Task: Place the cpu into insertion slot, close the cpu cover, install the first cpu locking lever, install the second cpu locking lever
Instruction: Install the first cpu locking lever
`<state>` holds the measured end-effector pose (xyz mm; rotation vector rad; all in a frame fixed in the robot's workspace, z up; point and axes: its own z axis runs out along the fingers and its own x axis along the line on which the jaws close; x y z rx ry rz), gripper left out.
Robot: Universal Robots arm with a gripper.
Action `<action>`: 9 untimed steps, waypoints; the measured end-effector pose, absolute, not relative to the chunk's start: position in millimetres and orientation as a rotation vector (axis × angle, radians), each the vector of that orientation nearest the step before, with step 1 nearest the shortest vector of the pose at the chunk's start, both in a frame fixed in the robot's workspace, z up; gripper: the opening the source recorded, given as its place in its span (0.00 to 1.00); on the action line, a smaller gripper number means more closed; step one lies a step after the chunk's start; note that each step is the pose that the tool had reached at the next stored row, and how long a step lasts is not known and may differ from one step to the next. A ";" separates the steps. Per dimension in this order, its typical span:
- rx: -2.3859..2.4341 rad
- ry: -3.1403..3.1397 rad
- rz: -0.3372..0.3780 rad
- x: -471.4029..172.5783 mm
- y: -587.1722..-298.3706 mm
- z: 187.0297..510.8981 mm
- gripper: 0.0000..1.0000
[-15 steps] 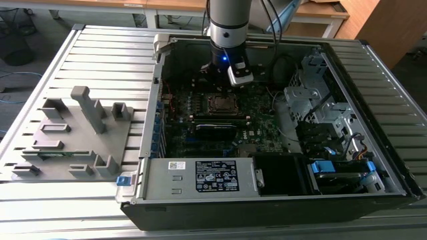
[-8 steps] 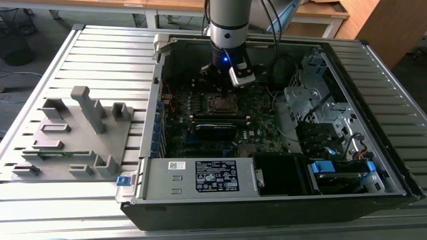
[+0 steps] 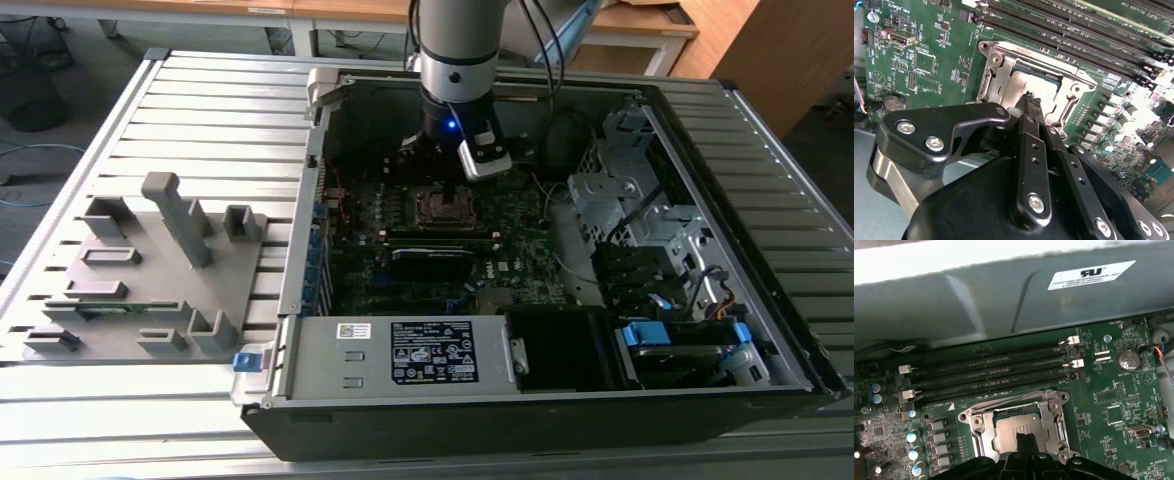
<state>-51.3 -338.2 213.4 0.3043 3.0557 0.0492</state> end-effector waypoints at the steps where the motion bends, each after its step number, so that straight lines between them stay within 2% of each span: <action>1: 0.304 3.056 0.049 -51.3 -338.3 213.5 0.10; 9: 0.307 3.076 0.046 -51.3 -338.3 213.3 0.10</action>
